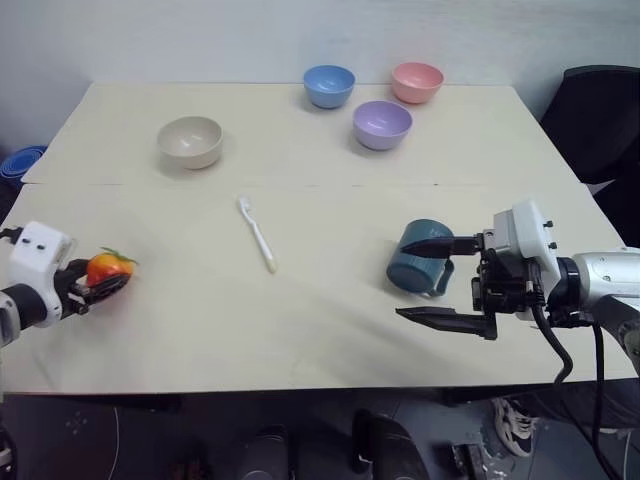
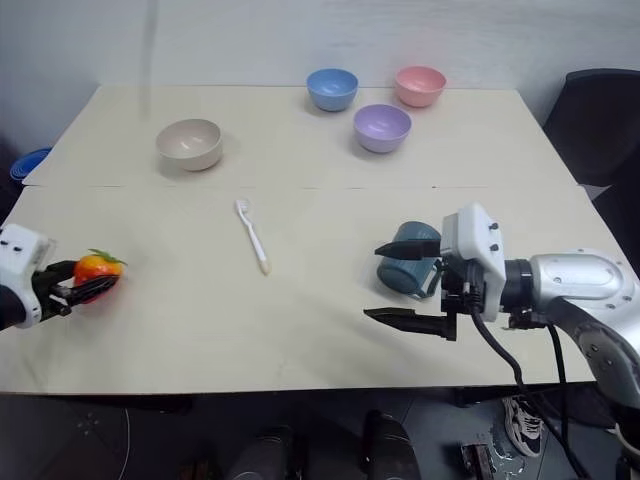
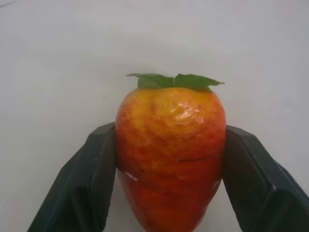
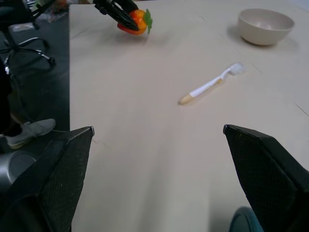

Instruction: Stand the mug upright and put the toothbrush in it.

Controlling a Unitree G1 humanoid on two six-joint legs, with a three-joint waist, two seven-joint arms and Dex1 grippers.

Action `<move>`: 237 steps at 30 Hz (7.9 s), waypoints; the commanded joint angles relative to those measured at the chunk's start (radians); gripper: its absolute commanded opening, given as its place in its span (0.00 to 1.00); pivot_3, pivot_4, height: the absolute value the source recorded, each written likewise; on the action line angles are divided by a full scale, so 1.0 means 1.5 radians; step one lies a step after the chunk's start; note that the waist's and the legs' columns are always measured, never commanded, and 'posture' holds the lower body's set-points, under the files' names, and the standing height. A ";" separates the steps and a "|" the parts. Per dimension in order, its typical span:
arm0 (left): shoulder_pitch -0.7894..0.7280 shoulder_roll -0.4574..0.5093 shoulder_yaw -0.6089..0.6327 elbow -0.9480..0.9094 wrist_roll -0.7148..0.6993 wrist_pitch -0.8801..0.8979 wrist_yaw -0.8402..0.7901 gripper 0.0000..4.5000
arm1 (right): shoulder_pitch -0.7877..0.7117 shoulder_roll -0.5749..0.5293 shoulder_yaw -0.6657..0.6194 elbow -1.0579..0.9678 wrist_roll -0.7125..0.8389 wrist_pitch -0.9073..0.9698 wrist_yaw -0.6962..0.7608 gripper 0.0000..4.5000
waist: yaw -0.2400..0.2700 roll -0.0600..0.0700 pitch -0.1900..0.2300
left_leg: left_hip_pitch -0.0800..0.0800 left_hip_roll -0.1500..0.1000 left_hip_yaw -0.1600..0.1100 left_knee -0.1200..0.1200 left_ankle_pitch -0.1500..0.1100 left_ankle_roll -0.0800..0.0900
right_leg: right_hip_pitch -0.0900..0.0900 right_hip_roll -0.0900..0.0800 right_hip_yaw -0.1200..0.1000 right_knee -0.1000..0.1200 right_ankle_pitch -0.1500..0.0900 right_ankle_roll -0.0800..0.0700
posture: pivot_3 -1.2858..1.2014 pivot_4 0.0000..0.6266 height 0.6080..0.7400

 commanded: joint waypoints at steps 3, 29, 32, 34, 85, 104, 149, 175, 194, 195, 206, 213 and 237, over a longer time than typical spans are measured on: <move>-0.005 -0.021 0.026 0.034 -0.006 -0.037 0.069 0.83 | -0.016 0.008 0.027 0.033 -0.036 -0.026 0.038 1.00 | -0.006 0.000 0.000 | 0.000 0.000 0.001 0.000 -0.001 -0.001 | 0.000 -0.001 0.000 0.000 0.000 0.000 | 0.52 0.24 1.00; -0.116 0.084 -0.160 -0.298 -0.397 0.092 -0.192 1.00 | 0.166 0.184 -0.190 0.042 0.019 0.130 -0.549 1.00 | -0.009 0.000 -0.002 | 0.003 0.000 0.006 -0.001 -0.002 -0.003 | -0.001 0.001 0.001 0.002 -0.001 -0.001 | 0.52 0.24 1.00; -0.173 0.099 -0.254 -0.277 -0.350 0.034 -0.248 1.00 | 0.145 0.276 -0.156 0.070 -0.010 0.164 -0.661 1.00 | -0.017 0.001 -0.002 | 0.003 0.000 0.007 -0.001 -0.001 -0.004 | -0.001 0.002 0.001 0.003 -0.001 -0.001 | 0.52 0.24 1.00; -0.204 0.094 -0.290 -0.253 -0.334 0.014 -0.263 1.00 | 0.125 0.328 -0.151 0.078 -0.010 0.171 -0.702 1.00 | -0.022 0.003 -0.001 | 0.003 -0.001 0.008 -0.002 -0.001 -0.004 | -0.002 0.004 0.001 0.003 -0.001 -0.002 | 0.52 0.24 1.00; -0.237 -0.010 -0.245 -0.222 -0.290 0.034 -0.117 1.00 | -0.185 0.468 0.116 0.301 -0.315 0.013 -0.529 0.08 | -0.044 0.007 -0.001 | 0.003 0.002 0.007 -0.002 -0.001 -0.005 | -0.002 0.007 0.002 0.002 -0.002 -0.003 | 0.52 0.24 1.00; -0.149 0.013 -0.160 -0.304 -0.337 0.074 -0.032 1.00 | -0.290 0.355 0.085 0.259 -0.328 0.104 -0.415 0.57 | -0.040 0.008 0.000 | 0.001 0.002 0.003 -0.002 -0.001 -0.005 | -0.002 0.004 -0.001 0.002 -0.002 -0.003 | 0.52 0.24 1.00; -0.214 -0.042 -0.241 -0.220 -0.302 0.008 -0.013 1.00 | -0.405 0.351 0.224 0.665 -0.464 -0.018 -0.050 0.01 | -0.039 0.007 -0.001 | 0.002 0.003 0.003 -0.001 -0.001 -0.005 | -0.001 0.003 -0.002 0.002 -0.002 -0.003 | 0.52 0.24 1.00; -0.177 0.015 -0.113 -0.286 -0.413 0.106 0.044 1.00 | -0.209 0.619 0.140 0.752 -0.578 -0.643 -0.457 0.01 | -0.058 0.009 0.000 | 0.003 0.009 0.004 -0.003 -0.001 -0.011 | -0.002 0.012 0.000 0.002 -0.004 -0.006 | 0.52 0.24 1.00; -0.231 0.015 -0.199 -0.231 -0.387 0.075 -0.001 1.00 | -0.031 0.535 0.183 0.514 -0.591 -0.548 -0.398 0.72 | -0.055 0.009 0.000 | 0.004 0.010 0.004 -0.003 -0.001 -0.011 | -0.002 0.012 0.001 0.003 -0.004 -0.007 | 0.52 0.24 1.00; -0.228 0.017 -0.197 -0.231 -0.387 0.075 -0.003 1.00 | -0.022 0.525 0.181 0.490 -0.589 -0.530 -0.394 0.78 | -0.054 0.009 0.000 | 0.004 0.010 0.004 -0.003 -0.001 -0.011 | -0.002 0.012 0.001 0.003 -0.004 -0.007 | 0.52 0.24 1.00; -0.206 -0.022 -0.096 -0.206 -0.432 0.247 0.178 1.00 | 0.102 0.325 -0.015 0.041 -0.192 -0.001 -0.267 0.81 | -0.033 0.009 0.000 | 0.003 0.010 0.004 -0.002 -0.002 -0.010 | -0.002 0.011 0.001 0.003 -0.004 -0.007 | 0.52 0.24 1.00; -0.408 -0.302 -0.036 -0.142 -0.272 0.514 0.555 1.00 | 0.054 0.125 -0.203 -0.083 0.255 0.165 -0.253 0.99 | -0.004 0.005 0.002 | 0.004 0.008 0.003 0.000 -0.002 -0.008 | -0.001 0.010 0.001 0.006 -0.003 -0.006 | 0.52 0.24 1.00; -0.641 -0.549 -0.005 0.288 -0.016 0.443 0.740 1.00 | -0.122 -0.007 -0.136 -0.086 0.334 0.119 -0.346 0.99 | 0.001 -0.005 0.001 | 0.003 0.007 0.008 0.000 -0.002 -0.010 | -0.001 0.012 -0.001 0.002 -0.002 -0.005 | 0.52 0.24 1.00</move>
